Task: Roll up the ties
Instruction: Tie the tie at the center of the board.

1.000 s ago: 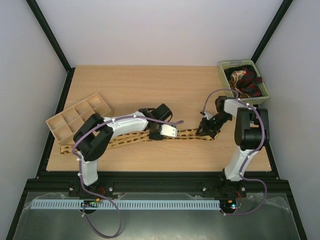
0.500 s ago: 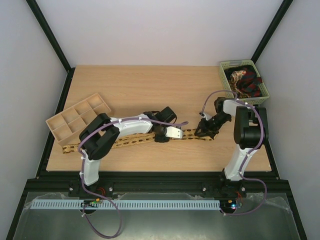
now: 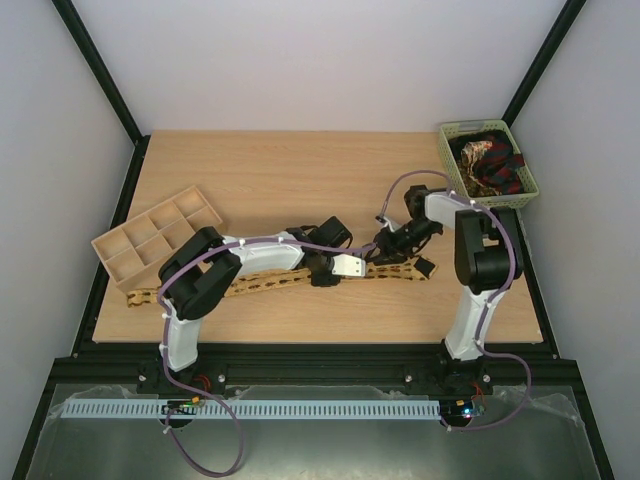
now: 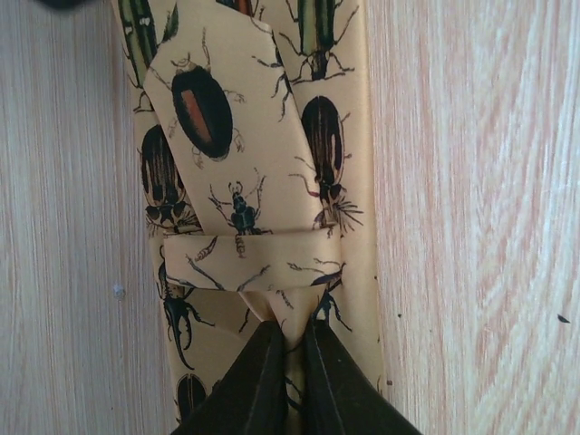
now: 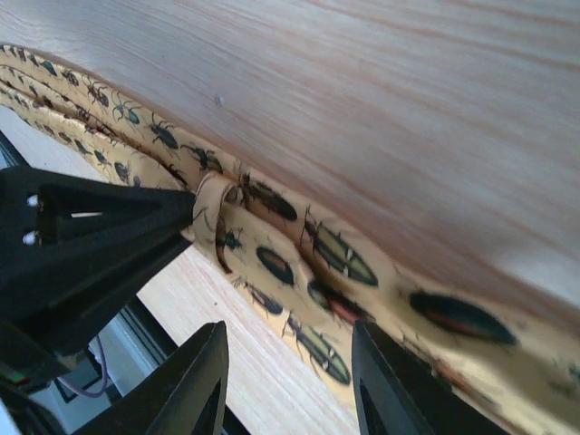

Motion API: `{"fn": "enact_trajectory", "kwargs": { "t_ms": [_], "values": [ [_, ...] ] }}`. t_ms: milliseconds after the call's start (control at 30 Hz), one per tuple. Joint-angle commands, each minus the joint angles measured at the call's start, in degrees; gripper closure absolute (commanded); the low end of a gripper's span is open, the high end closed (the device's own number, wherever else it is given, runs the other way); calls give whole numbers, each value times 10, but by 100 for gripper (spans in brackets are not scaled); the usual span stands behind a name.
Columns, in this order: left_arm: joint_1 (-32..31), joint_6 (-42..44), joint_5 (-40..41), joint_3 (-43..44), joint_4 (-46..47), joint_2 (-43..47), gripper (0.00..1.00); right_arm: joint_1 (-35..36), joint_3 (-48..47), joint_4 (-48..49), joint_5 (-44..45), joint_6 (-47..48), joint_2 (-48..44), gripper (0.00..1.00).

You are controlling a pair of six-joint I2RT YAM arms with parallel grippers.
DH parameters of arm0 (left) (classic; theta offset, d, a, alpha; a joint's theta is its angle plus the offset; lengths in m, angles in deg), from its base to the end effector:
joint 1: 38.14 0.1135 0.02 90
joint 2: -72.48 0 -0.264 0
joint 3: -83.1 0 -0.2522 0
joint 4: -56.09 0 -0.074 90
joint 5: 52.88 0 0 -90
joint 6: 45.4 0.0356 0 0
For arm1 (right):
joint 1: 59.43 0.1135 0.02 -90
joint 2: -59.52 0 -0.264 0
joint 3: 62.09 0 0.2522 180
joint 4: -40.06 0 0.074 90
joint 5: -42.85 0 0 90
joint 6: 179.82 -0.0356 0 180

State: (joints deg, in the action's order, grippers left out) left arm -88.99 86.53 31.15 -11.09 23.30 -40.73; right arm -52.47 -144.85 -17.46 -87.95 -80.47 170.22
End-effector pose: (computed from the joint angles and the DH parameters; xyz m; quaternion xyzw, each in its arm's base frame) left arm 0.2511 -0.3143 0.1451 0.7080 0.6559 -0.0701 0.2522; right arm 0.3388 0.0648 0.1417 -0.1465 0.9251 0.3474 0.0444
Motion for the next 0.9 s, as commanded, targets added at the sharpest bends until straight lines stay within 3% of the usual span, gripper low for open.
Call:
{"fn": "enact_trajectory", "kwargs": {
  "t_ms": [0,267,667,867],
  "values": [
    [-2,-4,-11,-15,0,11,92,9,-28,-6,-16,-19,38,61],
    [1,-7,-14,-14,0,11,91,17,-21,-1,-1,-18,54,55],
    [1,-7,-16,-13,1,6,90,28,-20,-19,-45,2,47,73],
    [1,-9,-15,-11,5,5,89,36,-8,-22,-38,4,45,78]
  ]
}}
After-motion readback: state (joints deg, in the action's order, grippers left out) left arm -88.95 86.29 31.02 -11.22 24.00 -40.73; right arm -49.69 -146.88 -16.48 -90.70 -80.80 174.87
